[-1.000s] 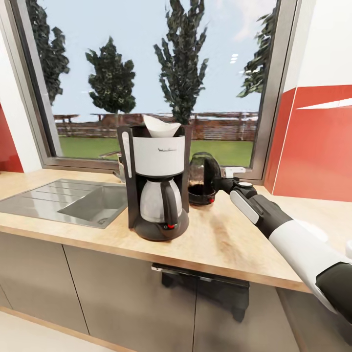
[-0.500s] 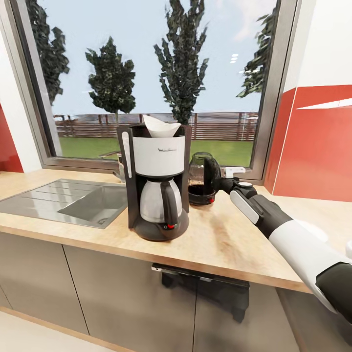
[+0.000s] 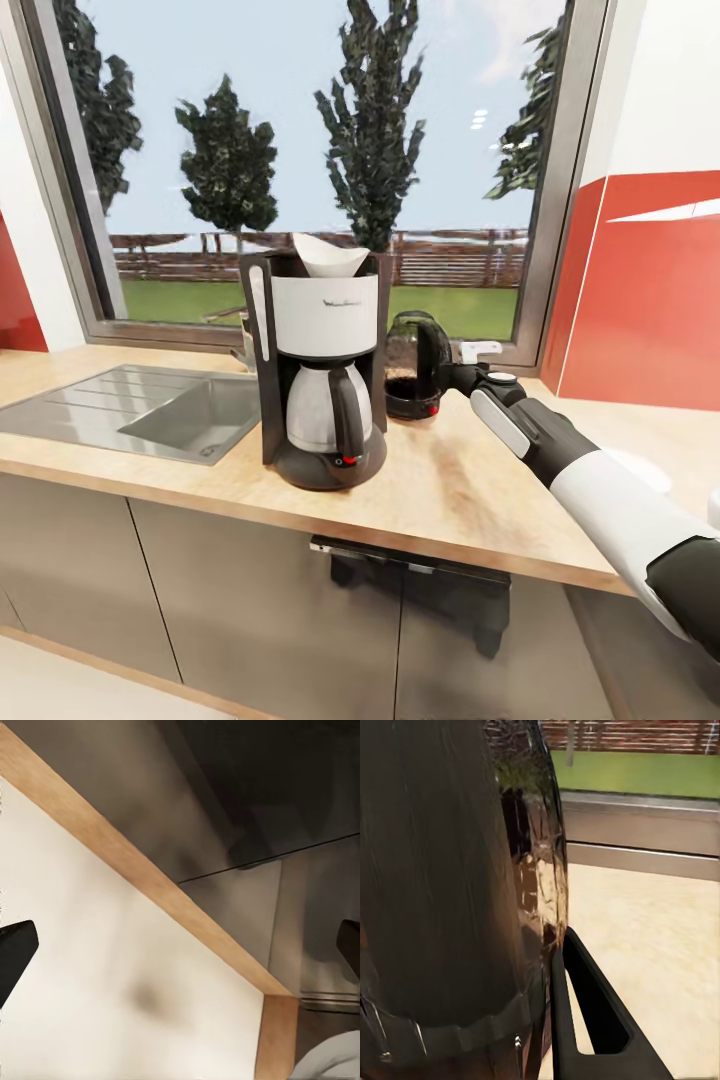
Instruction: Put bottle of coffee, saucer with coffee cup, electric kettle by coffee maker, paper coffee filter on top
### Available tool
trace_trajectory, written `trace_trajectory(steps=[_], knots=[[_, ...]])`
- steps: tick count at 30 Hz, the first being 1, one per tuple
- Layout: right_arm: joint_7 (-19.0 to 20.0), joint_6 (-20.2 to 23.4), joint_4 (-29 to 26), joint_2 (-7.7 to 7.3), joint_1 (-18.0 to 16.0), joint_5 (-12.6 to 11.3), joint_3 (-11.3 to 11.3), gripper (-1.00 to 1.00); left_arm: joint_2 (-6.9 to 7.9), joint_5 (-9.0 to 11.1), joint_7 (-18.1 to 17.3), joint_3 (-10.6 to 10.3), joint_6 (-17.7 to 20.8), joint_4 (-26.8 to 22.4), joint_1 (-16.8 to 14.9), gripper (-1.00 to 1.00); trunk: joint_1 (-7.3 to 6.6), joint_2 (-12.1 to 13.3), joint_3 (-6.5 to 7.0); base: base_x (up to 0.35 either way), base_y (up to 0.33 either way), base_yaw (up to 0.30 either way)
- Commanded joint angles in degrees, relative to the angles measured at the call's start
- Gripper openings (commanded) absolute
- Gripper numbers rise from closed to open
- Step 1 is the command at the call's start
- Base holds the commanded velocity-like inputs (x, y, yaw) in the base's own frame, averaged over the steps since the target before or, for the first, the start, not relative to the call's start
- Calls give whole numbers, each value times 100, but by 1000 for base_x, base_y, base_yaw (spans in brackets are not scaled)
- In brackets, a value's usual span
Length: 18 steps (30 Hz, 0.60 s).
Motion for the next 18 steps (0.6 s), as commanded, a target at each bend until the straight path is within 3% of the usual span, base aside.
trace_trajectory(steps=[1,18], knots=[[-56,5,-16,-6,-10,-27,28,-100,1,-46,-14,49,-34,7,-5,100,22,-45,-25,0,0,0],[-56,3,-9,-6,-10,-27,29,-100,1,-46,-10,46,-29,7,-5,100,154,-286,-132,0,0,0]])
